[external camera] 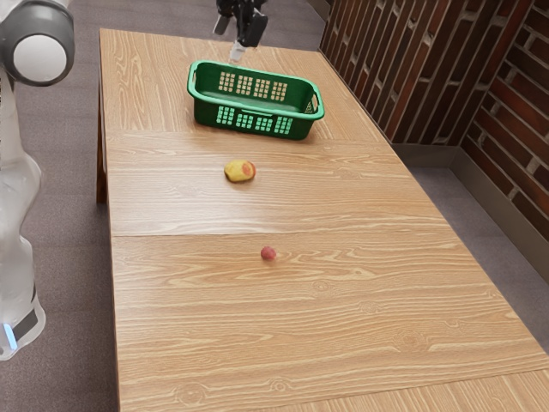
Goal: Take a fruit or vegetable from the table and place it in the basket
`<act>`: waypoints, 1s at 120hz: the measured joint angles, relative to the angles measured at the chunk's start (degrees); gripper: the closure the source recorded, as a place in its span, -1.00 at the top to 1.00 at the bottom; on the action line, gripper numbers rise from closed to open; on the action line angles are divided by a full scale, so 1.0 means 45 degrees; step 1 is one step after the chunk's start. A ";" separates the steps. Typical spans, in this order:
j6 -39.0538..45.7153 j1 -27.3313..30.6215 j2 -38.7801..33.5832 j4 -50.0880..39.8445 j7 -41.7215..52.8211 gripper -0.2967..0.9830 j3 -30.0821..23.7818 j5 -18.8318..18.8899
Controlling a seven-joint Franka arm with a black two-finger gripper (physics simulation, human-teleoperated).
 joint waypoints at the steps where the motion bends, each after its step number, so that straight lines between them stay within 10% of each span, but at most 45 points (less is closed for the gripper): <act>1: 0.0187 0.0187 0.0001 -0.0018 0.0039 0.50 0.0006 0.0019; 39: 0.3718 0.3773 0.0023 -0.0107 0.1172 0.50 0.0017 0.0277; 76: 0.3888 -0.2093 0.1079 0.1511 0.1833 0.50 -0.0400 -0.0352; 88: 0.3975 0.0731 -0.0088 -0.0084 0.1978 0.49 -0.4019 -0.0700; 104: 0.4330 0.3391 -0.0352 -0.0804 0.2141 0.50 -0.5200 -0.0861; 107: 0.4380 0.1820 -0.0271 -0.0755 0.2161 0.50 -0.3468 -0.0809; 115: 0.4496 -0.7389 -0.0041 -0.0598 0.2122 0.50 0.6000 -0.0676; 120: 0.4550 -1.0328 0.0009 -0.0565 0.2086 0.50 0.9082 -0.0617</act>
